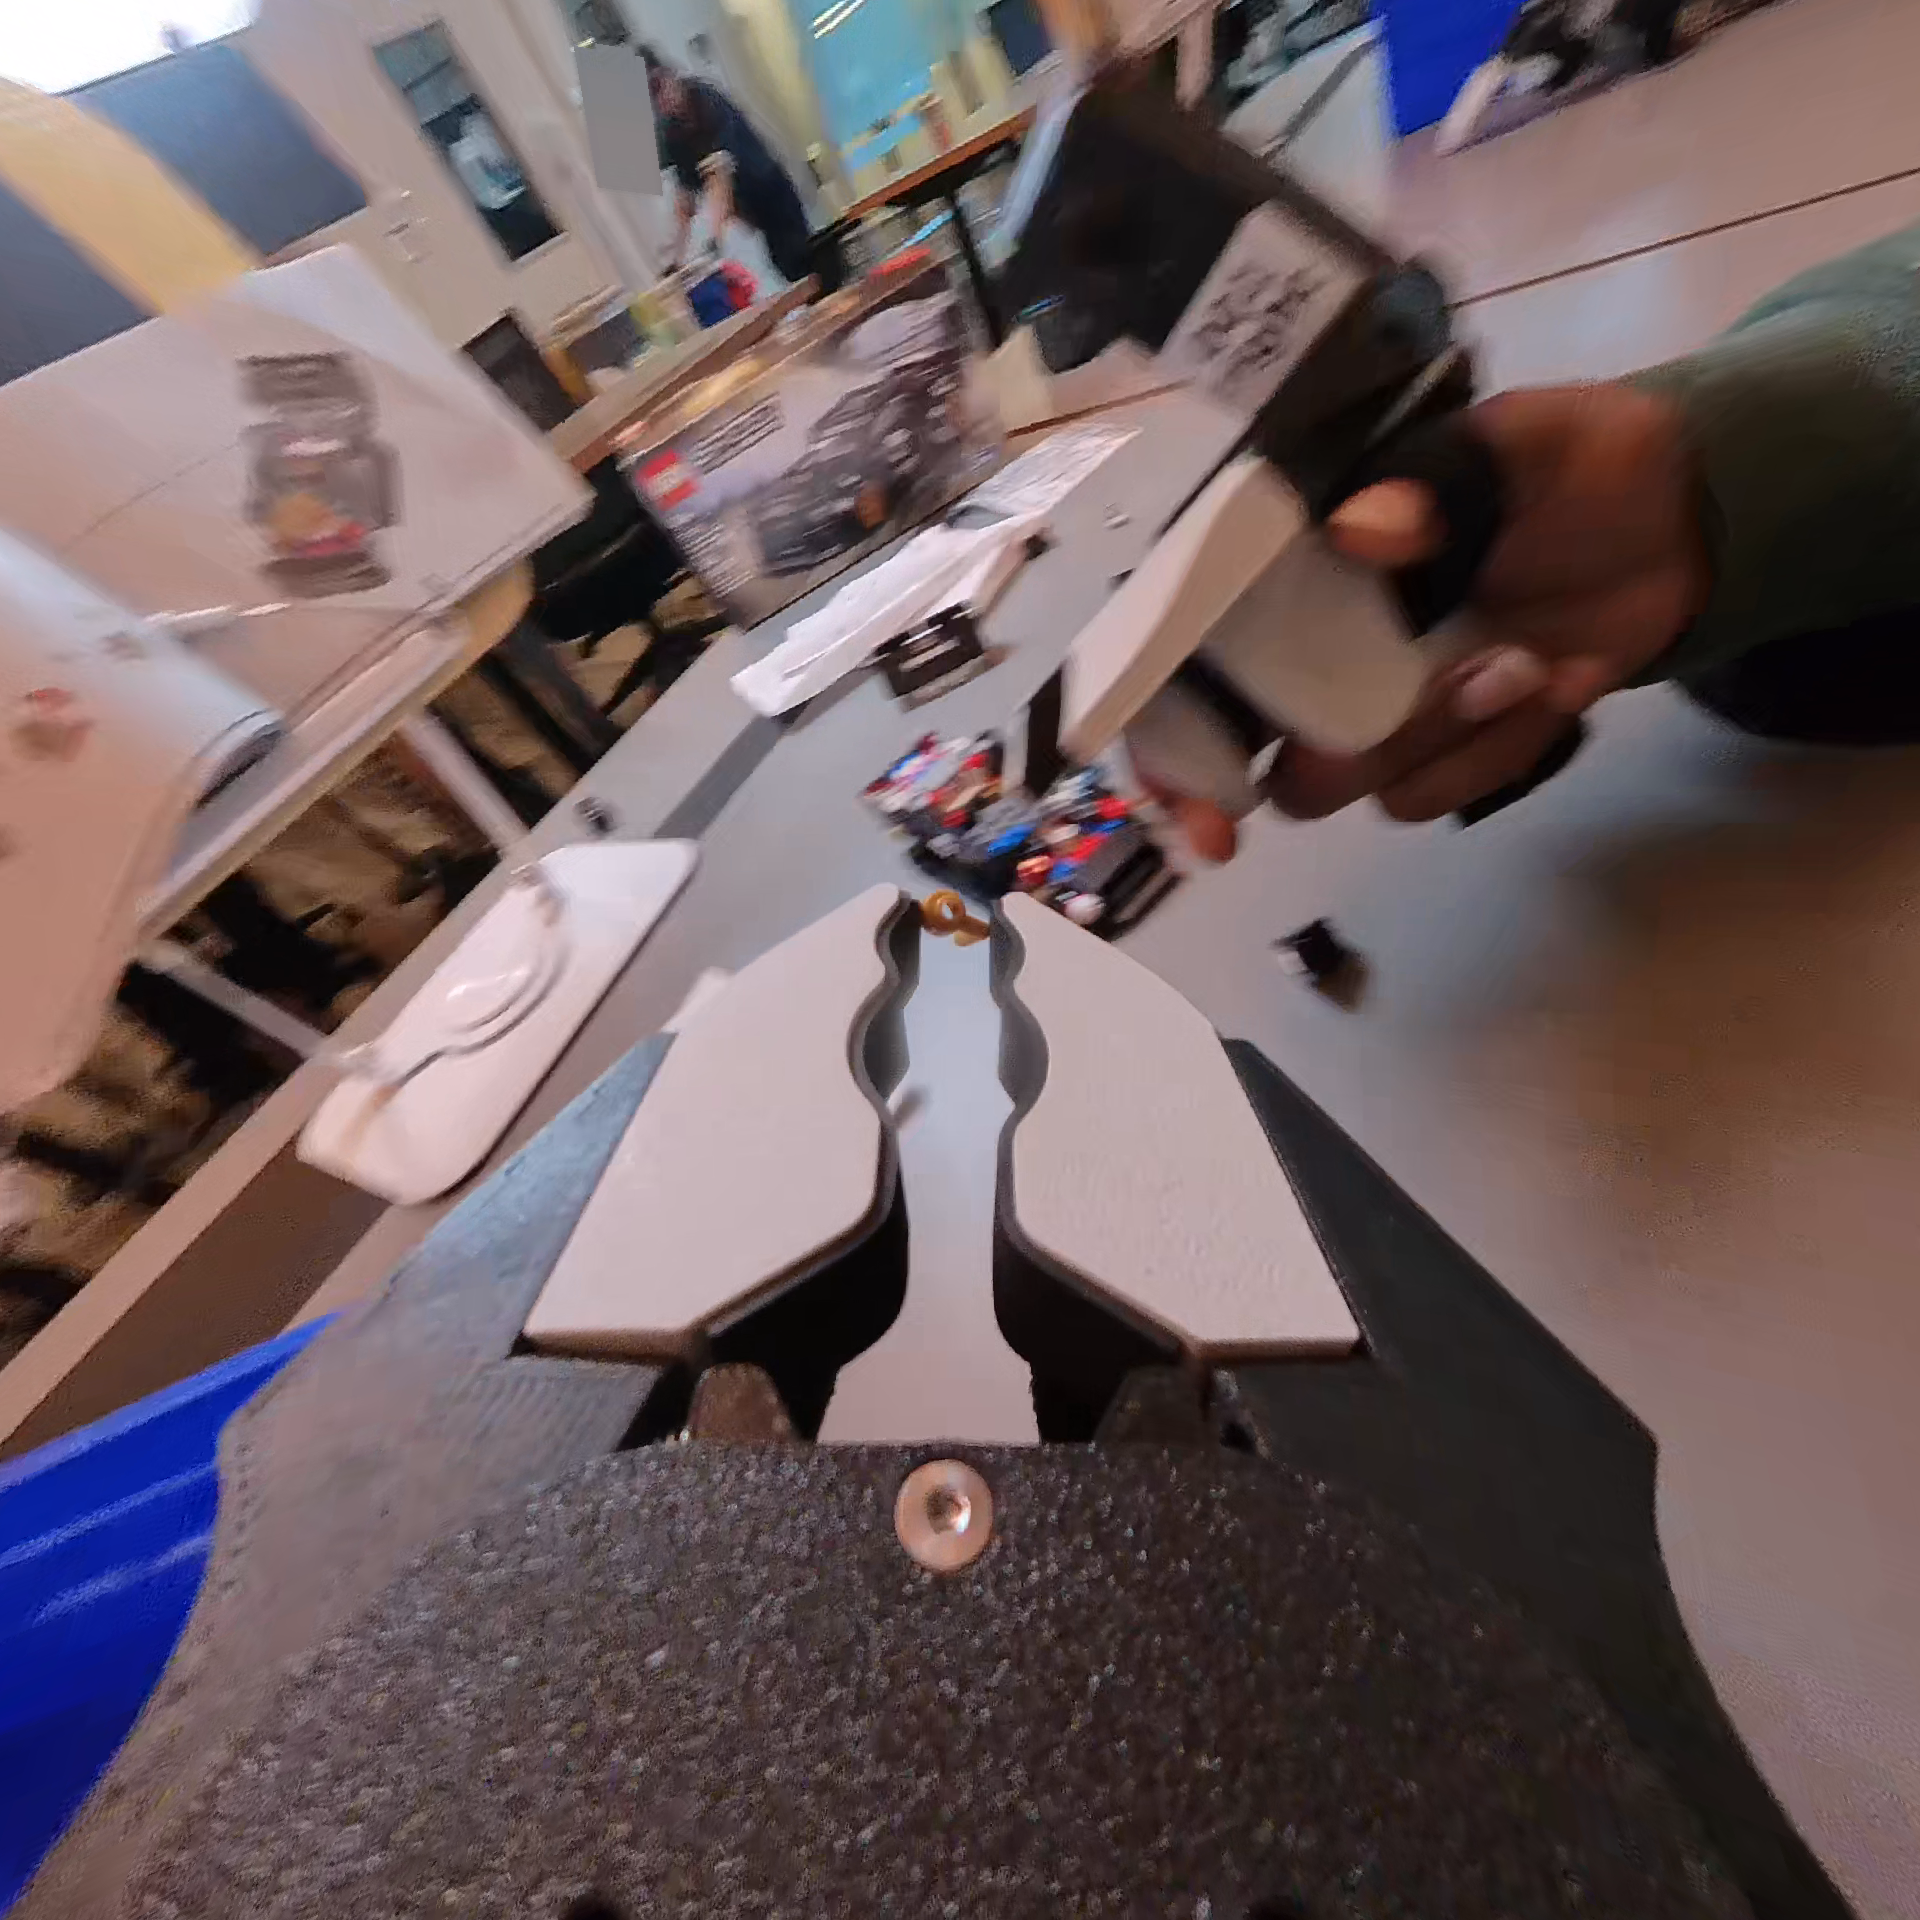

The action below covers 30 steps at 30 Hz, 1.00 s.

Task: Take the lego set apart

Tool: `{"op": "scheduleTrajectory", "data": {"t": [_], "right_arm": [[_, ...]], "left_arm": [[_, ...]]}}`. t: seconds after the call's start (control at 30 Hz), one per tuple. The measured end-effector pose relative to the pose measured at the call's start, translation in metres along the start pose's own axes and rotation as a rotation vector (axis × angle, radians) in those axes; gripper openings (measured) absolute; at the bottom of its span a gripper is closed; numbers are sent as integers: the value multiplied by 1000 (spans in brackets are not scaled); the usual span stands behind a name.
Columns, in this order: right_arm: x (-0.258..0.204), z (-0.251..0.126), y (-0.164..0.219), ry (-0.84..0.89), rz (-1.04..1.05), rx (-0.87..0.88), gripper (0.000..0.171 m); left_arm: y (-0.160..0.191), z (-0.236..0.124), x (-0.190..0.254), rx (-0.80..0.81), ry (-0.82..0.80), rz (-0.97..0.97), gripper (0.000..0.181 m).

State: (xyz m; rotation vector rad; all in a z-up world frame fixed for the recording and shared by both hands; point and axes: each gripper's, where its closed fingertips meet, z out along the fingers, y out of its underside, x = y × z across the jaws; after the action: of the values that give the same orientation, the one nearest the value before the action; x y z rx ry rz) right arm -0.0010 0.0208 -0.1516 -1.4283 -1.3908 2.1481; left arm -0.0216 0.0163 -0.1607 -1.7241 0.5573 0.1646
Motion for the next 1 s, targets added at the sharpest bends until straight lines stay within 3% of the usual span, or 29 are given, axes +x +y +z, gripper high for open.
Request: {"op": "scheduleTrajectory", "data": {"t": [0.13,0.23,0.3,0.4,0.47,0.57,0.63,0.8,0.9,1.0], "right_arm": [[28,-25,-15,214,-172,-16,17],[41,-41,-23,332,-269,-39,17],[45,-46,-25,368,-295,-46,17],[49,-48,-23,396,-318,-65,17],[51,-48,-21,410,-338,-81,17],[53,-48,-19,445,-393,-108,18],[53,-49,-20,470,-439,-122,18],[53,-57,-28,542,-551,-130,19],[58,-67,-33,635,-615,-139,22],[63,-77,-36,722,-670,-168,28]], "left_arm": [[43,-27,-87,-206,-303,-90,13],[89,-58,-135,-358,-459,-304,13],[119,-69,-141,-457,-450,-459,17],[141,-70,-133,-517,-396,-580,40],[141,-66,-130,-499,-391,-592,58],[135,-63,-132,-489,-402,-527,67],[113,-54,-128,-400,-372,-465,59],[60,-4,-73,-284,-91,-307,25],[59,33,-33,-333,88,-307,15],[72,73,-16,-415,152,-322,16]]}}
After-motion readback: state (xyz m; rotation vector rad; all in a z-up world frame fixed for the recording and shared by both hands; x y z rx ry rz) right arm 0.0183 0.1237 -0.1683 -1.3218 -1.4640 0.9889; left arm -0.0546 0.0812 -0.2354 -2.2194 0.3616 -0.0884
